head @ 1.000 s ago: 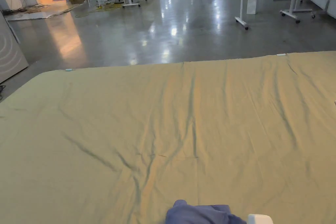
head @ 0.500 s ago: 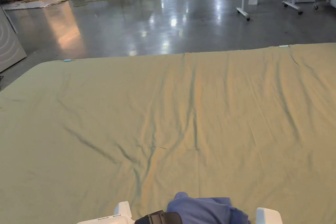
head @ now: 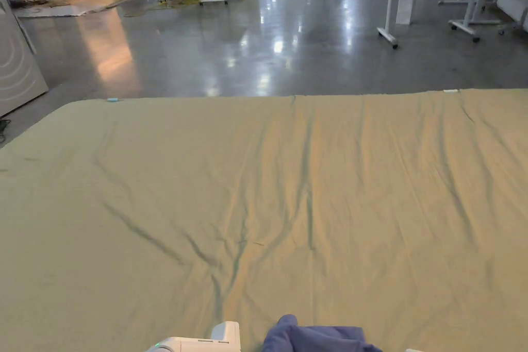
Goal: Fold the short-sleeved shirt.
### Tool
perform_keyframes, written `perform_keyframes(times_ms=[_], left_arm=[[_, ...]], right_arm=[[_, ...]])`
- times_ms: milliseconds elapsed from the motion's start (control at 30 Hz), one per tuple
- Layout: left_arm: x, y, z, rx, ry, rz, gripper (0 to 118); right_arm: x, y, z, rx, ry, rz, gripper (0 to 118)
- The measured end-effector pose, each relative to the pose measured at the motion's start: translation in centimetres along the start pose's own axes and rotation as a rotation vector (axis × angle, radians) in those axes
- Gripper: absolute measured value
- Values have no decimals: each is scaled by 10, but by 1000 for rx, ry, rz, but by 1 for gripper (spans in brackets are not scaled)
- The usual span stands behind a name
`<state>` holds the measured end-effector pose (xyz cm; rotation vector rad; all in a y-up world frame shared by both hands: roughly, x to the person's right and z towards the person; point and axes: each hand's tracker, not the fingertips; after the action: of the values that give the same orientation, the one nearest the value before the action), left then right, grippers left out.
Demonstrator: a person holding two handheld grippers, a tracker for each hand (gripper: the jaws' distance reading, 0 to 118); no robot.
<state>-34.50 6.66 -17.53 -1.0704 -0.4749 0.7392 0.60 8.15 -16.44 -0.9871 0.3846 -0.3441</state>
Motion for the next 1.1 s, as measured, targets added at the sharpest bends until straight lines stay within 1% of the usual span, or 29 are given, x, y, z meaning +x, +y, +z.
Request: perform_keyframes(times_ms=[33,67,100,133,167,200,233,300,367,400,467,500,567,633,700,733,767,800,833,900,933,1000,1033,1067,1100], left_arm=[[3,1,5,25,-10,50,33],[5,4,12,36,-65,71,33],[17,6,21,24,-121,60,33],[21,13,33,25,-132,-12,32],[25,20,48,54,-99,-67,32],[25,28,63,62,-65,-73,32],[11,41,84,78,-45,-51,32],[-7,54,131,150,27,-57,32],[-27,62,189,212,94,-8,32],[-39,67,218,253,137,8,32],[-64,79,271,285,255,27,32],[-82,86,296,299,308,40,32],[-109,98,340,312,389,95,32],[-127,99,357,332,451,173,32],[-148,104,369,345,461,276,32],[-158,105,364,353,469,301,32],[-147,104,346,354,466,314,32],[-150,104,337,356,468,317,34],[-153,103,330,357,472,319,42],[-165,110,319,331,537,346,68],[-164,110,316,320,582,353,74],[-158,110,310,308,688,371,74],[-173,119,319,300,734,384,74],[-171,126,327,284,776,398,74],[-166,129,331,277,825,374,74]], right_arm=[[1,-3,3,26,18,17,0],[3,-5,8,59,42,48,0],[4,-8,16,97,55,68,0],[4,-14,28,159,56,67,0],[4,-17,41,193,44,64,0],[5,-20,52,202,43,55,0],[8,-23,62,196,50,50,0],[17,-28,79,202,52,30,0],[25,-34,90,195,-6,-24,0],[35,-37,91,192,-12,-40,0],[40,-41,94,195,-30,-73,0],[42,-41,95,193,-34,-101,0],[41,-42,93,200,-8,-152,0],[39,-41,91,214,0,-177,0],[29,-39,89,214,12,-183,0],[26,-38,88,212,17,-181,0],[23,-36,85,201,21,-171,0],[15,-35,85,186,14,-152,0],[12,-33,84,172,4,-130,0],[9,-32,84,161,-17,-78,0],[13,-32,84,162,-15,-66,0],[13,-33,88,165,-1,-54,0],[14,-34,89,168,6,-48,0],[14,-40,90,168,7,-47,0],[15,-41,92,164,-1,-45,0]])
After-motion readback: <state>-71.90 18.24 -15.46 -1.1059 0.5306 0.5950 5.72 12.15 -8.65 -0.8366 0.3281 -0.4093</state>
